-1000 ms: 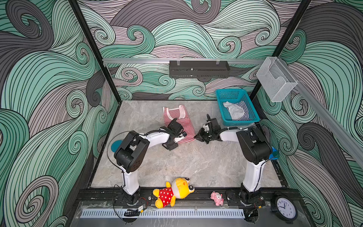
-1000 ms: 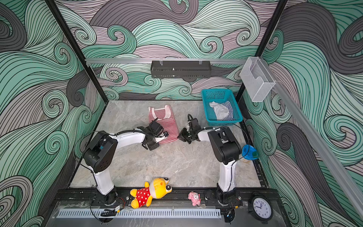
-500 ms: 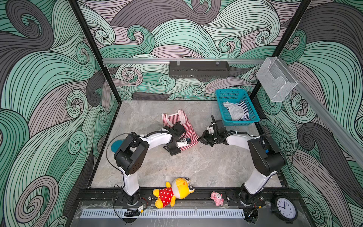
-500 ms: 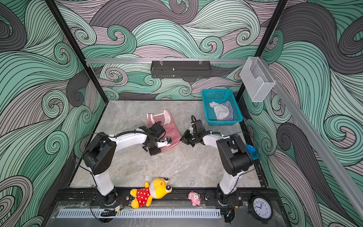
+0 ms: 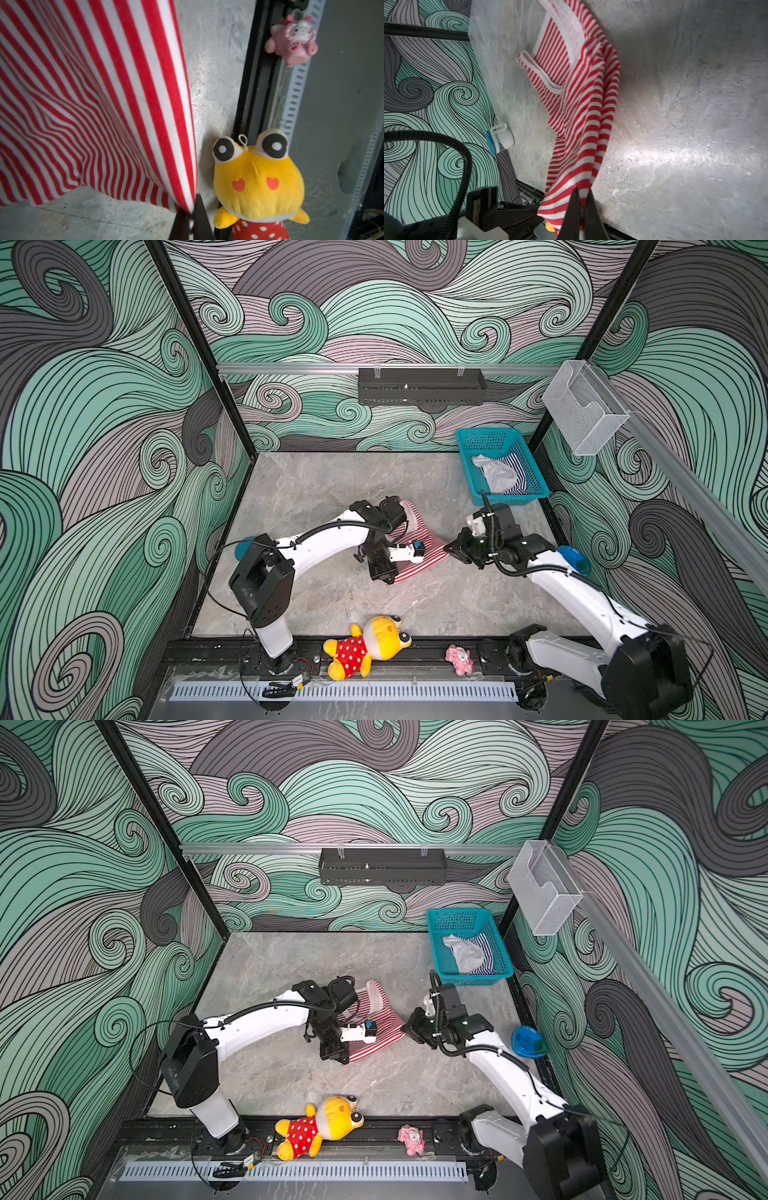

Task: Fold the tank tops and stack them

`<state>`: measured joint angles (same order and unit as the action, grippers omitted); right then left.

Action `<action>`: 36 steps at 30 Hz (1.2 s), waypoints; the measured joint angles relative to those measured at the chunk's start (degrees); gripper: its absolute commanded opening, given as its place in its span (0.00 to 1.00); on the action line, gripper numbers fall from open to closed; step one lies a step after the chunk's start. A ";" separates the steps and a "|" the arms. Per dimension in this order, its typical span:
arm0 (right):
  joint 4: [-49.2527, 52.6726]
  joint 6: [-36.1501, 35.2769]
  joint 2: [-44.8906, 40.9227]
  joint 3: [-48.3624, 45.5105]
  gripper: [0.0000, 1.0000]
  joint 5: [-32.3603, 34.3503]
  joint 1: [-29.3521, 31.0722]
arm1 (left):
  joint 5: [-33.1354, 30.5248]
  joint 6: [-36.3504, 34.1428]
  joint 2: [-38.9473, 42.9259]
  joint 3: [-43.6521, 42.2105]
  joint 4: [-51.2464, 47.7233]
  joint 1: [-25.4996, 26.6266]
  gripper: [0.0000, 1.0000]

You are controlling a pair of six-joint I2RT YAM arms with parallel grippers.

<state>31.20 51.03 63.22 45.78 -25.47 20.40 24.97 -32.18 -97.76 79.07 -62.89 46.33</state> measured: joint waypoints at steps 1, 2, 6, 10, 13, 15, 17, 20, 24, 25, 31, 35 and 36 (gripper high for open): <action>1.38 -0.04 -0.39 1.60 0.01 0.00 -0.15 | 0.66 -0.13 0.33 1.03 -0.68 -0.02 0.00; 2.29 -0.07 -0.33 3.08 0.01 -0.04 -0.20 | 1.20 -0.20 0.70 1.92 -1.27 -0.09 0.00; 4.59 -0.50 3.78 10.75 0.02 -0.22 -0.35 | 2.16 -0.09 1.55 5.51 -1.86 -1.60 0.00; 5.03 -1.44 12.31 18.34 0.02 -0.39 -1.07 | 2.16 0.87 -0.61 9.07 0.00 -6.45 0.00; 4.48 -2.16 19.54 22.80 0.02 -0.70 -2.38 | 1.88 1.36 -6.69 15.43 1.27 -10.54 0.00; 4.31 -2.69 24.48 25.75 0.03 -1.38 -3.37 | 1.84 1.38 -12.37 20.96 1.46 -13.11 0.00; 4.02 -3.23 30.18 29.55 0.03 -2.10 -4.15 | 1.81 1.33 -17.42 25.51 1.62 -15.26 0.00; 3.34 -4.28 39.08 35.85 0.04 -3.28 -5.09 | 1.70 1.22 -24.48 31.32 1.36 -18.05 0.00; 3.45 -5.68 49.20 43.54 0.04 -4.68 -5.86 | 1.68 0.68 -31.15 36.79 0.13 -21.05 0.00; 3.45 -5.90 51.34 45.07 0.05 -5.01 -5.99 | 1.70 0.63 -32.02 37.27 -0.11 -21.66 0.00; 4.28 -7.21 57.57 48.81 0.12 -5.42 -6.40 | 2.47 0.46 -32.65 36.85 -1.01 -23.67 0.00; 5.09 -7.89 59.10 50.29 0.29 -5.31 -6.64 | 2.54 0.33 -32.92 36.68 -1.84 -23.69 0.00; 5.25 -8.26 59.36 50.66 0.35 -5.31 -6.71 | 2.49 0.28 -33.16 36.89 -2.21 -23.69 0.00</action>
<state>36.45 42.76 122.58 96.44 -30.79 13.69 27.46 -31.90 -130.91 115.96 -65.10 22.63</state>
